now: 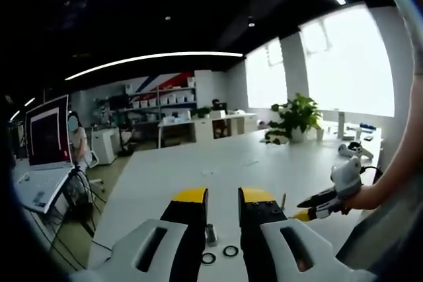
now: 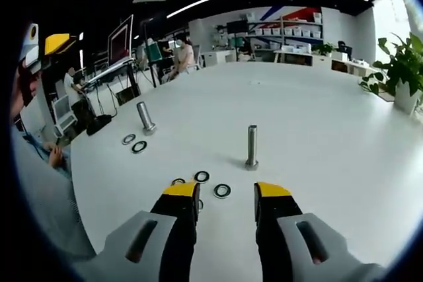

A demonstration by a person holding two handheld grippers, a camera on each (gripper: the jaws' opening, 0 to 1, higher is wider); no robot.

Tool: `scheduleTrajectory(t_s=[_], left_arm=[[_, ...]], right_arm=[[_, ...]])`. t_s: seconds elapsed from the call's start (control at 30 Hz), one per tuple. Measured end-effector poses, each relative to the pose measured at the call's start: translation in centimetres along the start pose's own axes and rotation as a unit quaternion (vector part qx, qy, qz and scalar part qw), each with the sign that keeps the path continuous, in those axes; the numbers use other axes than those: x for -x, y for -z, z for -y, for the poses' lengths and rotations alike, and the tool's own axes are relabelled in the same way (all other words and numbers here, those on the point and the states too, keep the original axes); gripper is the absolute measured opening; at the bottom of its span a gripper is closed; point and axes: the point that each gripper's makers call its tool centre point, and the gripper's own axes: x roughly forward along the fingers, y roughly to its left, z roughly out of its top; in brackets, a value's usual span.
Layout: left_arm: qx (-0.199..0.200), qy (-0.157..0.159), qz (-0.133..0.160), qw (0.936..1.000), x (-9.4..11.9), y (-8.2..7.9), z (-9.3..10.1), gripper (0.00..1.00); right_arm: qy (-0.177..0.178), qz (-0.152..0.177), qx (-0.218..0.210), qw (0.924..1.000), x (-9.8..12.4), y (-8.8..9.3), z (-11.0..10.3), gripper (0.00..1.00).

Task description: Place the washer onto the threaded stud by aligning its center hole with the stud, sliding it down to the base, and recovering from edge contact or off-axis alignment until the washer reaches the visible bottom stop.

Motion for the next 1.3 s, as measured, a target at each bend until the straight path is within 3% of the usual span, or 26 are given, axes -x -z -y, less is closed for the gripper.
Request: scheduleTrajectory(t_s=[0.7, 0.97, 1.3], left_arm=[[-0.001, -0.005, -0.016, 0.9999, -0.1, 0.7, 0.0, 0.16], [-0.003, 0.0, -0.024, 0.9997, -0.3, 1.1, 0.2, 0.16], [-0.006, -0.001, -0.033, 0.9995, -0.4, 1.5, 0.2, 0.16]], right_arm=[[-0.019, -0.024, 0.013, 0.9995, -1.2, 1.6, -0.2, 0.28], [-0.022, -0.018, 0.014, 0.9995, -1.6, 1.4, -0.1, 0.26], [-0.026, -0.011, 0.075, 0.9968, -1.9, 1.6, -0.3, 0.24]])
